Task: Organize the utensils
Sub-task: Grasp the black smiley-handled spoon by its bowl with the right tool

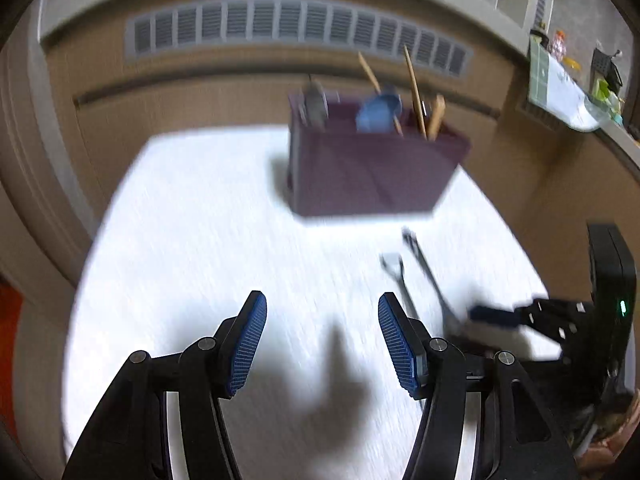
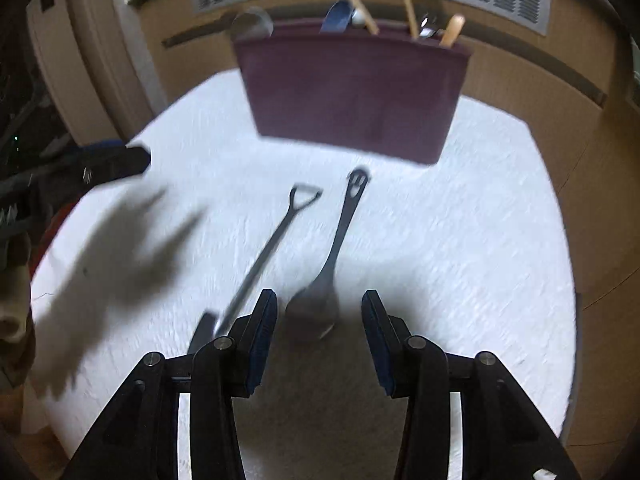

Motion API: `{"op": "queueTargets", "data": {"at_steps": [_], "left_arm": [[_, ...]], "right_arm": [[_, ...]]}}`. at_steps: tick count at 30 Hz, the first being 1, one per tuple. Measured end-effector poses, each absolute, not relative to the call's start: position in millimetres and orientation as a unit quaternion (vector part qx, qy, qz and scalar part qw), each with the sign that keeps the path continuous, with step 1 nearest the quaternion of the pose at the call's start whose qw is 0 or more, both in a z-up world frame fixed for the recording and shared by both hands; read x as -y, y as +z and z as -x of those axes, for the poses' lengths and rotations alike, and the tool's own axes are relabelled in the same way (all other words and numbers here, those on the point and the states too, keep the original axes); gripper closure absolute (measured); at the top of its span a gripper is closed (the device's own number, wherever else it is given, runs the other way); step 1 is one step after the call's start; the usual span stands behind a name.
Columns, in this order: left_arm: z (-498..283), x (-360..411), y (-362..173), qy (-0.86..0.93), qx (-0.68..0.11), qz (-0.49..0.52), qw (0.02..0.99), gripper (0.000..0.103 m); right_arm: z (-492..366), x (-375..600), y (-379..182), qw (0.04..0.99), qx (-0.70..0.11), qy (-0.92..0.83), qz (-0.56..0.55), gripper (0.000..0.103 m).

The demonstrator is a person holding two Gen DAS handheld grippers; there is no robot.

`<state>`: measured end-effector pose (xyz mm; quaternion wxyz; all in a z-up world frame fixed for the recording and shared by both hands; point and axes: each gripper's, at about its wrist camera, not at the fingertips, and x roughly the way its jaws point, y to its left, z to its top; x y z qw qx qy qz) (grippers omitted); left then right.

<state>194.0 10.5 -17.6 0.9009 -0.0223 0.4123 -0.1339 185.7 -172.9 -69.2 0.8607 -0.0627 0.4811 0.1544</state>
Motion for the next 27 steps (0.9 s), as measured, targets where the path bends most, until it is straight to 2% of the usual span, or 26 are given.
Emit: {"op": "queueTargets", "data": {"at_steps": [3,7,10,18,20,21,27], "left_arm": [[-184,0,-38,-0.142,-0.441,0.017,0.886,0.044],[-175,15,-46,-0.156,-0.456,0.013,0.876,0.044],[-168,28,-47,-0.174,-0.459,0.011,0.871,0.044],[-158,74,-58,-0.194,-0.472,-0.041,0.859,0.042],[-157,75,-59,-0.191,-0.472,-0.049,0.860,0.042],[-158,74,-59,-0.188,-0.472,-0.051,0.860,0.042],[-163,62,-60,-0.175,-0.472,-0.055,0.862,0.042]], "right_arm": [[-183,171,-68,0.869,-0.467,0.138,0.088,0.063],[-184,189,-65,0.871,-0.471,0.113,0.084,0.079],[-185,212,-62,0.876,-0.470,0.083,0.072,0.078],[-177,247,-65,0.884,-0.464,0.040,0.031,0.055],[-175,246,-65,0.885,-0.462,0.043,0.033,0.041],[-175,245,-65,0.886,-0.461,0.041,0.035,0.037],[-177,237,-65,0.887,-0.459,0.042,0.043,0.035]]}}
